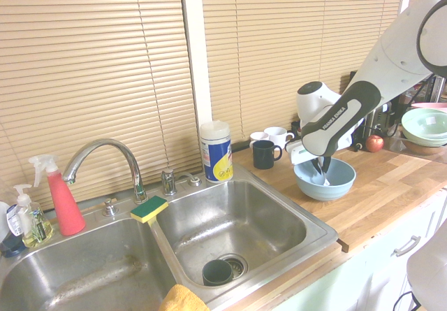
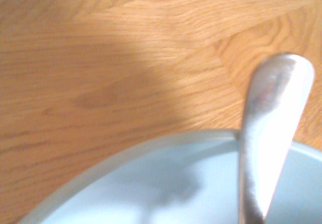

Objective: Put the spoon into the sink

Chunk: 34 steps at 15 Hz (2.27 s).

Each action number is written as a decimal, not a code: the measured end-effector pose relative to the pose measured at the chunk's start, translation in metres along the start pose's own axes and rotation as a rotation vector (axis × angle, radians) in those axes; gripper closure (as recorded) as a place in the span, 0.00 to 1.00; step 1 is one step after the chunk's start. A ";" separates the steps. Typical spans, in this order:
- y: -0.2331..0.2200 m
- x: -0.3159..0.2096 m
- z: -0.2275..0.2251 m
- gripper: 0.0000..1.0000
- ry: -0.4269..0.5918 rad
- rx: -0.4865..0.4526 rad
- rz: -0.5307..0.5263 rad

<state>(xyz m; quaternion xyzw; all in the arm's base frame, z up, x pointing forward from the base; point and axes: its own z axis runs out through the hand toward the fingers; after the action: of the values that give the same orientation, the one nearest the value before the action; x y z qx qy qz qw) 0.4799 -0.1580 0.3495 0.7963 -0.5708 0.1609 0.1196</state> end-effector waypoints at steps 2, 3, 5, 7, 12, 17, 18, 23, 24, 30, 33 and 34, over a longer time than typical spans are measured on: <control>0.000 0.000 0.000 1.00 -0.001 0.000 -0.002; 0.000 0.001 0.000 1.00 -0.001 0.000 -0.003; 0.001 0.001 0.000 1.00 -0.002 0.001 -0.003; 0.001 0.002 -0.001 1.00 -0.005 0.007 -0.002; 0.002 0.010 -0.027 1.00 0.002 0.058 0.011; 0.011 0.022 -0.079 1.00 0.028 0.125 0.025; 0.010 0.021 -0.093 1.00 0.033 0.141 0.022; -0.028 -0.036 -0.186 1.00 0.115 0.181 -0.098; -0.037 -0.054 -0.205 1.00 0.142 0.185 -0.128; -0.081 -0.243 -0.236 1.00 0.293 0.154 -0.366; -0.098 -0.304 -0.160 1.00 0.338 0.076 -0.455; -0.103 -0.311 -0.123 1.00 0.340 0.042 -0.471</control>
<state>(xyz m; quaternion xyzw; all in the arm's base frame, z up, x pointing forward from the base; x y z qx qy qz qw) 0.4708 0.1918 0.3395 0.8707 -0.3384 0.2719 0.2312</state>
